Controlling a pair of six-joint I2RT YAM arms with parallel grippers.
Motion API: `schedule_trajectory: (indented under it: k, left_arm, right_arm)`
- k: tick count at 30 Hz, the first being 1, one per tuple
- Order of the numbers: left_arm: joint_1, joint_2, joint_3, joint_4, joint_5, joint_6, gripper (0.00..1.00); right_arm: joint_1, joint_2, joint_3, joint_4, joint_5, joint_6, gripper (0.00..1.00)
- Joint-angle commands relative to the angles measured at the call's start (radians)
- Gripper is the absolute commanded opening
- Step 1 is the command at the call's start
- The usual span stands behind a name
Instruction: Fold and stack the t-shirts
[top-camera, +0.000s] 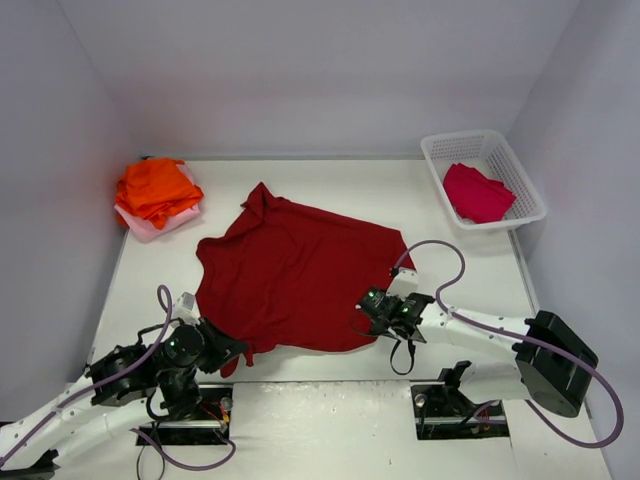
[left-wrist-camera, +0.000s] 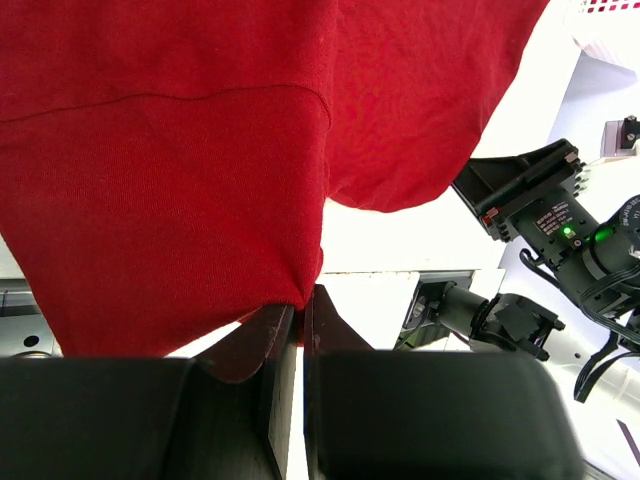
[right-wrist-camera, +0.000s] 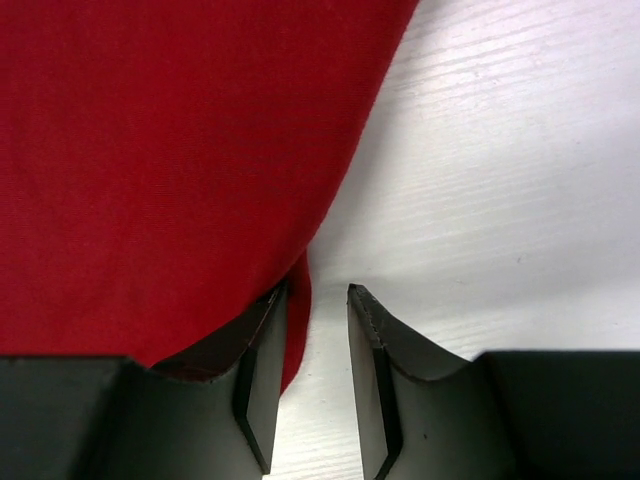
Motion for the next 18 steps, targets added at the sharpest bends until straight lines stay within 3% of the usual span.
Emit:
schedule_trajectory:
  k: [1,6,18]
  left_arm:
    - [0.001,0.008,0.015,0.014,-0.012,-0.013,0.00]
    - [0.001,0.012,0.010,0.014,-0.012,-0.015,0.00]
    - [0.001,-0.005,0.007,0.008,-0.011,-0.018,0.00]
  right_arm:
    - [0.011,0.004,0.027,0.019,0.051,0.020,0.28]
    - [0.014,0.018,0.035,0.028,0.053,0.015,0.29]
    - [0.033,0.062,0.028,0.050,0.047,0.029,0.03]
